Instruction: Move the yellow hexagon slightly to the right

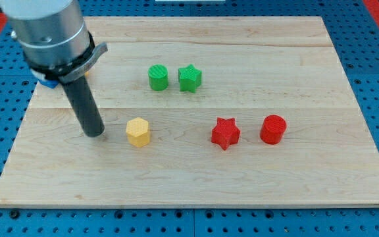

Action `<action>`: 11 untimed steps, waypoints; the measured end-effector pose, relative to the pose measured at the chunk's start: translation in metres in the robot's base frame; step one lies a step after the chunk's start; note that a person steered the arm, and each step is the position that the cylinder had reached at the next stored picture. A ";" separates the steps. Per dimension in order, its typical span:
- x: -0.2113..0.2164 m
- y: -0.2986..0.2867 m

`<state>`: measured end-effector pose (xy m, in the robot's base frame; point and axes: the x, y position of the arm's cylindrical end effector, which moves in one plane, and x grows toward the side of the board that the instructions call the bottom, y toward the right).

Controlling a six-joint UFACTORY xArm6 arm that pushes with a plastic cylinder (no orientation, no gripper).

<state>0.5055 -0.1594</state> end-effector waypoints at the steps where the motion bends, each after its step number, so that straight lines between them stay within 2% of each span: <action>1: 0.019 0.036; 3: -0.017 0.023; 8: -0.018 0.054; 9: -0.062 0.012; 10: -0.128 0.010; 11: -0.164 0.005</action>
